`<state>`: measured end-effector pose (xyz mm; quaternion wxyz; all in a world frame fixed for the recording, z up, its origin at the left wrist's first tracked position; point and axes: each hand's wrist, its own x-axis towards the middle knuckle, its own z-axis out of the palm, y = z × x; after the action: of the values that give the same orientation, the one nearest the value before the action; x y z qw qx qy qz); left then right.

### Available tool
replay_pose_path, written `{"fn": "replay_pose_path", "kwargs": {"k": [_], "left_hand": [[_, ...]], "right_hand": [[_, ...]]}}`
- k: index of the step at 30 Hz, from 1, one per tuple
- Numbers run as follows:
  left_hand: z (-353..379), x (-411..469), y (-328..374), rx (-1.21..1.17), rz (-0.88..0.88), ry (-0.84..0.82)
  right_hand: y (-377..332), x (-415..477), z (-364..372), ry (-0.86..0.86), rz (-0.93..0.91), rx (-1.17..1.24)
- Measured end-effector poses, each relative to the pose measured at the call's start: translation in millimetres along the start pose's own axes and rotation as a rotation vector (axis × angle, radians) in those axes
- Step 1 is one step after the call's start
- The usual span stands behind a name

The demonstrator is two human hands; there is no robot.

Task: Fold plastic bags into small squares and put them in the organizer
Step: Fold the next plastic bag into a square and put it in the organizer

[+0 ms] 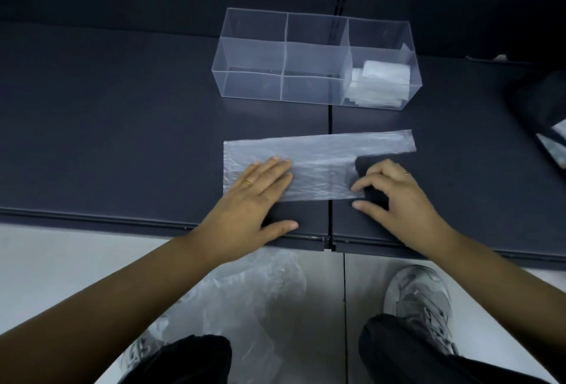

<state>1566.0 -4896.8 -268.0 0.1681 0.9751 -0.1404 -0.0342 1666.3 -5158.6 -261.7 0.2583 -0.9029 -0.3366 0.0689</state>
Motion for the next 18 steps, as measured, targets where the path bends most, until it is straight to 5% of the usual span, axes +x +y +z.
{"fn": "replay_pose_path", "kwargs": {"k": [5,11,18], "left_hand": [[11,3,3,-0.024,-0.056,-0.027],[12,11,9,-0.004,-0.064,0.256],[7,16,13,0.079,0.016,0.357]], "right_hand": [[-3,14,2,-0.05,0.044,0.061],[-5,27,-29,-0.24,0.206,0.357],[-39,21,-22,-0.157,-0.042,-0.087]]}}
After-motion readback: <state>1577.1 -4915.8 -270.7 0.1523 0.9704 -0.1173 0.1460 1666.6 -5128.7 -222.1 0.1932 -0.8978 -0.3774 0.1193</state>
